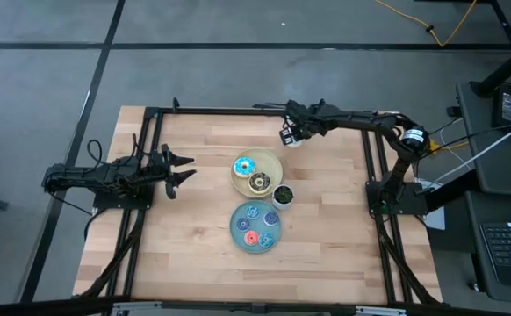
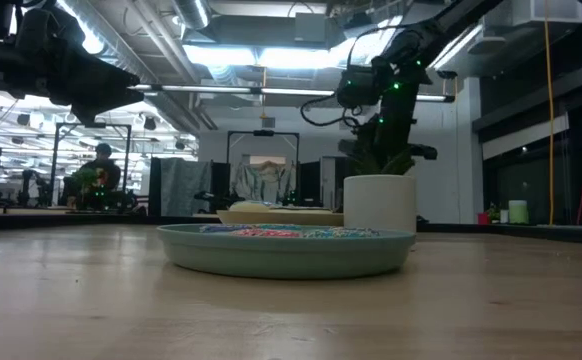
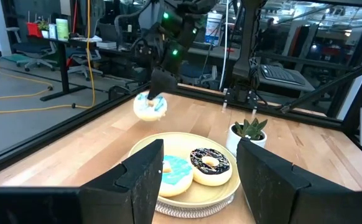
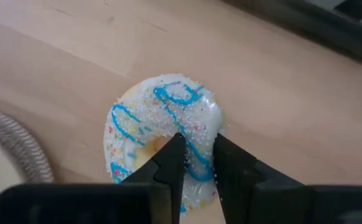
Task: Pick & Place donuts
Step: Put the large white donut on the gray plate
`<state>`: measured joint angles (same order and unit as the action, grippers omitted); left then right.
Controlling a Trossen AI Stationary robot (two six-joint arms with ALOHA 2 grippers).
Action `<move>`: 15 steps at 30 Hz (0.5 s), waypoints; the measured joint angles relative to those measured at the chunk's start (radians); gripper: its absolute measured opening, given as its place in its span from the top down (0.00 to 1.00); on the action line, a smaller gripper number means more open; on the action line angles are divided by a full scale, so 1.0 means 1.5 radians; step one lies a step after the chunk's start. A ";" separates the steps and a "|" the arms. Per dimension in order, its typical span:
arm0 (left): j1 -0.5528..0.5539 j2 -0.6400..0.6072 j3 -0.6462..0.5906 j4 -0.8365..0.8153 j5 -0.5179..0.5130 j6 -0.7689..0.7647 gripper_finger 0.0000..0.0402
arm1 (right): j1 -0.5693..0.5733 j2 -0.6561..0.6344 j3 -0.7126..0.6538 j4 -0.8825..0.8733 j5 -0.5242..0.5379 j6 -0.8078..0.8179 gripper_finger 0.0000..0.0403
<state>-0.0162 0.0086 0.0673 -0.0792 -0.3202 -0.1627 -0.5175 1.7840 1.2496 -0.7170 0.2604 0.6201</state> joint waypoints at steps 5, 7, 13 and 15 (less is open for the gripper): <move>0.000 0.000 0.000 0.000 0.000 0.000 0.51 | 0.009 0.000 0.041 -0.045 0.000 -0.032 0.80; 0.000 0.000 0.000 0.000 0.000 0.000 0.51 | 0.013 0.000 0.059 -0.067 0.000 -0.037 0.80; 0.000 0.000 0.000 0.000 0.000 0.000 0.51 | 0.026 0.000 0.105 -0.116 0.000 -0.049 0.80; 0.000 0.000 0.000 0.000 0.000 0.000 0.51 | 0.031 0.000 0.124 -0.135 0.000 -0.053 0.80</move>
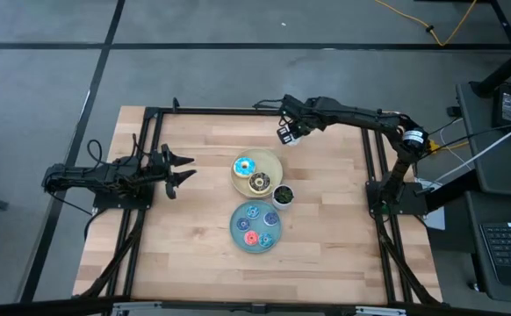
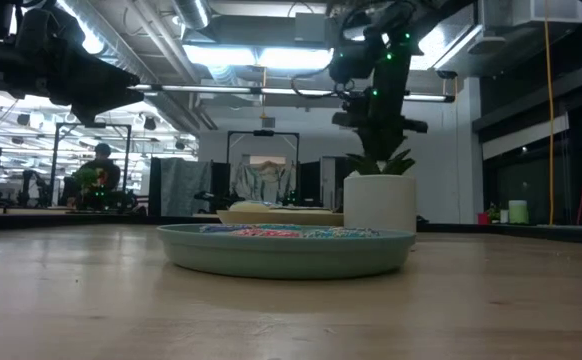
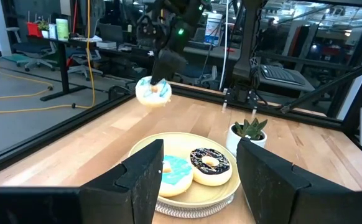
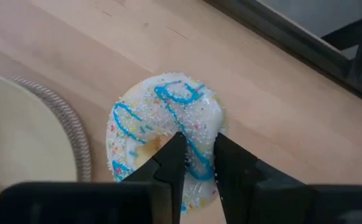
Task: Pick & Place donuts
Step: Put the large white donut on the gray plate
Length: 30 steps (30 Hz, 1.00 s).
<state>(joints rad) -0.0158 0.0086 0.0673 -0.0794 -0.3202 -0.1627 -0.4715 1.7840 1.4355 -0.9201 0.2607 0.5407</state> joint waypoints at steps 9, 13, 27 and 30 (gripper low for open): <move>0.000 0.000 0.000 0.000 0.000 0.000 0.51 | 0.013 0.000 0.071 -0.081 -0.003 -0.032 0.80; 0.000 0.000 0.000 0.000 0.000 0.000 0.51 | 0.013 0.000 0.103 -0.106 -0.016 -0.045 0.80; 0.000 0.000 0.000 0.000 0.000 0.000 0.51 | 0.037 -0.001 0.187 -0.129 -0.107 -0.153 0.80; 0.000 0.000 0.000 0.000 0.000 0.000 0.51 | 0.050 -0.001 0.188 -0.128 -0.107 -0.178 0.80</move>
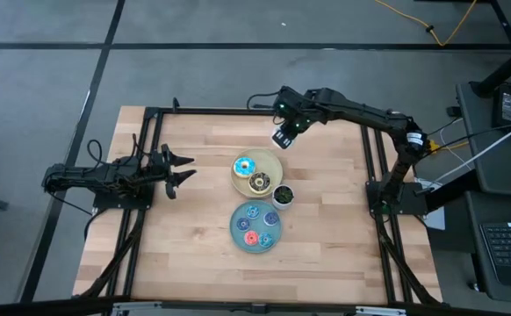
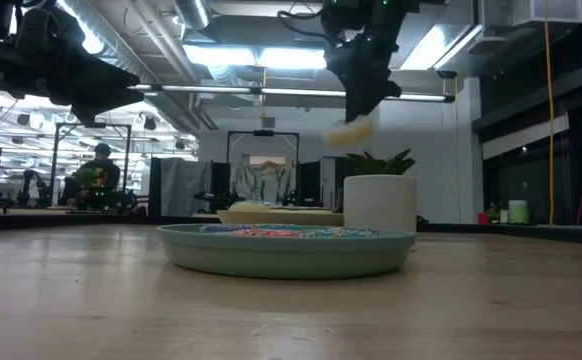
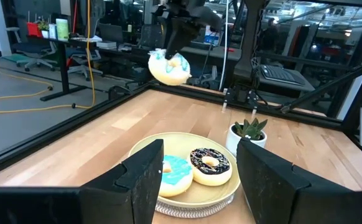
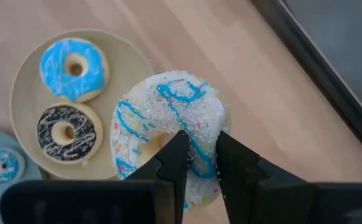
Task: Pick & Place donuts
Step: Put the large white donut on the gray plate
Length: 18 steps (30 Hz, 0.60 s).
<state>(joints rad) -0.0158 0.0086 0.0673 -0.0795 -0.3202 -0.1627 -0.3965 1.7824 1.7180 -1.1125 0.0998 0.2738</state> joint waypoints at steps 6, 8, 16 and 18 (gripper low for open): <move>0.000 0.000 0.000 0.000 0.000 0.000 0.51 | 0.021 0.015 0.001 0.011 -0.013 -0.040 0.80; 0.000 0.000 0.000 0.000 0.000 0.000 0.51 | 0.024 0.024 0.000 0.017 -0.030 -0.050 0.80; 0.000 0.000 0.000 0.000 0.000 0.000 0.51 | 0.045 0.082 0.000 0.046 -0.040 -0.048 0.80; 0.000 0.000 0.000 0.000 0.001 0.000 0.51 | 0.048 0.097 0.000 0.057 -0.041 -0.048 0.80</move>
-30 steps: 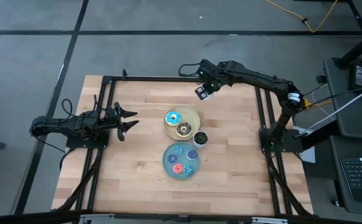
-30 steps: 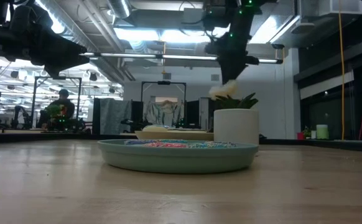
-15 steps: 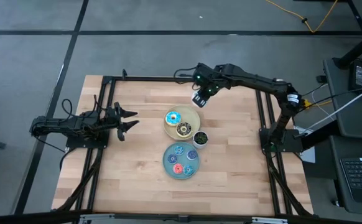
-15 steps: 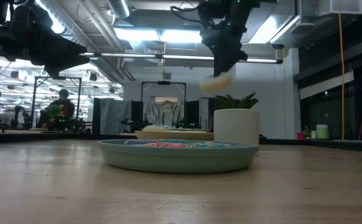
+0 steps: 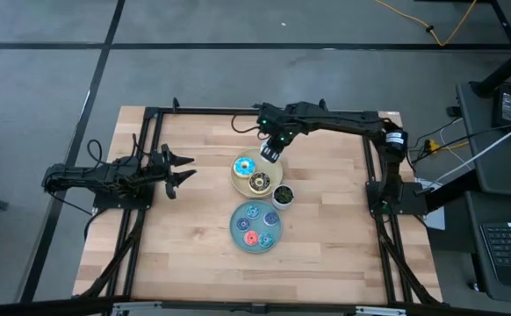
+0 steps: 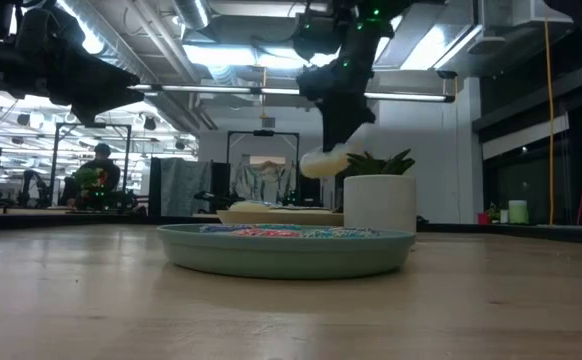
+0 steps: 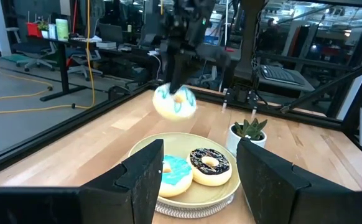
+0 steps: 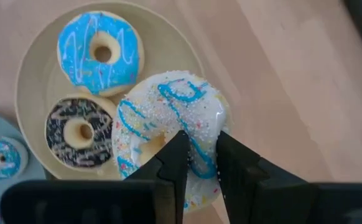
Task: Pick & Place donuts
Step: Put the large white donut on the gray plate
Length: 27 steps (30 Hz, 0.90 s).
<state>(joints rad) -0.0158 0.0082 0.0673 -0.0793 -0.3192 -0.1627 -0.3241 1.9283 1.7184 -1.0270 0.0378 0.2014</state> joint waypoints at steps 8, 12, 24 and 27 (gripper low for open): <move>0.000 0.000 0.000 0.000 0.000 0.000 0.51 | 0.003 0.038 -0.001 0.070 -0.045 0.000 0.80; 0.000 0.000 0.000 0.000 0.000 0.000 0.51 | 0.003 0.041 -0.001 0.081 -0.046 -0.001 0.80; 0.000 0.000 0.000 0.000 0.000 0.000 0.51 | 0.001 0.041 -0.015 0.115 -0.046 0.000 0.80; 0.000 0.000 0.000 0.000 0.000 0.000 0.51 | -0.001 0.042 -0.040 0.144 -0.072 0.003 0.80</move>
<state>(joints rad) -0.0162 0.0082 0.0673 -0.0795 -0.3199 -0.1627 -0.3252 1.9907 1.6587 -0.8115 -0.0706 0.2061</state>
